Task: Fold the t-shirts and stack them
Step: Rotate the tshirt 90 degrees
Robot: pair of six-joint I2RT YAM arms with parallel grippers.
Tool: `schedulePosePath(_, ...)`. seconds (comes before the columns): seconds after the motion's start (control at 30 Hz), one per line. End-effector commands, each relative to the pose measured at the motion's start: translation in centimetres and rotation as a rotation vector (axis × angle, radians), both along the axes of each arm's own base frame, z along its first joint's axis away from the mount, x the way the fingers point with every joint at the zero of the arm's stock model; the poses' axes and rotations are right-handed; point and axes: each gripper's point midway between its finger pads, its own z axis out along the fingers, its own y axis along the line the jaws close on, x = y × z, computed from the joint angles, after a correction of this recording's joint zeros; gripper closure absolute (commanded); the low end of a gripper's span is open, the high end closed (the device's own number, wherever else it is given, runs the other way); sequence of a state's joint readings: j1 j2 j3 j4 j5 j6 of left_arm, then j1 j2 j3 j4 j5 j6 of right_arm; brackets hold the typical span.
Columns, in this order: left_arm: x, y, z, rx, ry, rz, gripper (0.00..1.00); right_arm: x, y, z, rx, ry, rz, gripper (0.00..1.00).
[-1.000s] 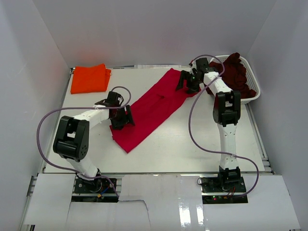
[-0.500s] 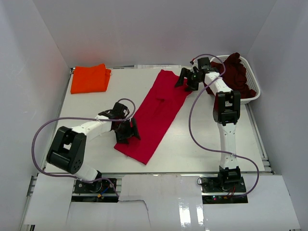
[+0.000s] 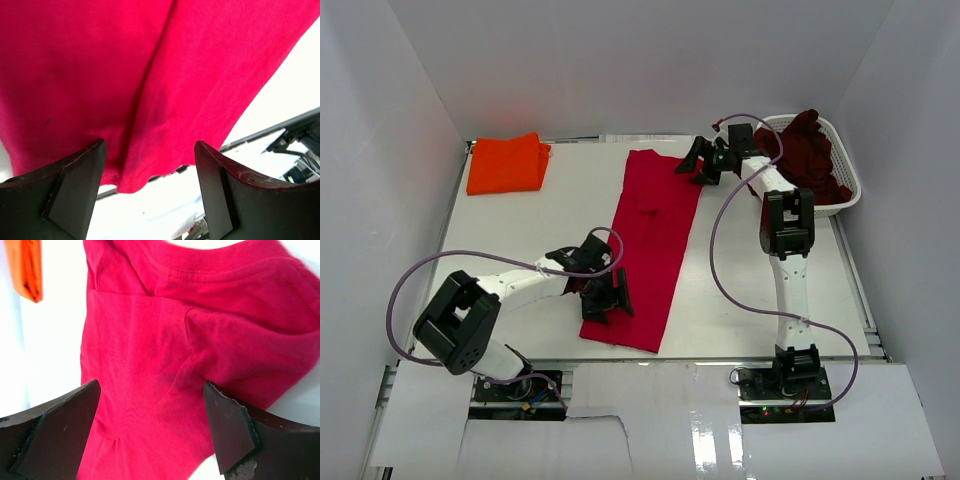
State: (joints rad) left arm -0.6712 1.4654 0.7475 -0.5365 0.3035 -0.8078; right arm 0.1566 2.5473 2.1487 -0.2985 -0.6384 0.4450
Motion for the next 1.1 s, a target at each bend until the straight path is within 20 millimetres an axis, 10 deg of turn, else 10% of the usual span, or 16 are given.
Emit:
schedulePosePath(0.0,-1.8,-1.0,-0.8,0.003,0.061,-0.003,0.18,0.9,1.0,0.0,0.081,-0.025,0.015,0.1)
schedulePosePath(0.53,-6.3,-8.3,-0.2,-0.044,0.102,-0.135,0.18,1.6,5.0,1.3,0.184,-0.069,0.051,0.1)
schedulePosePath(1.07,-7.2,-7.4,0.4,-0.043,0.081,-0.096,0.16,2.3,4.1,1.3,0.165,-0.088,0.028,0.1)
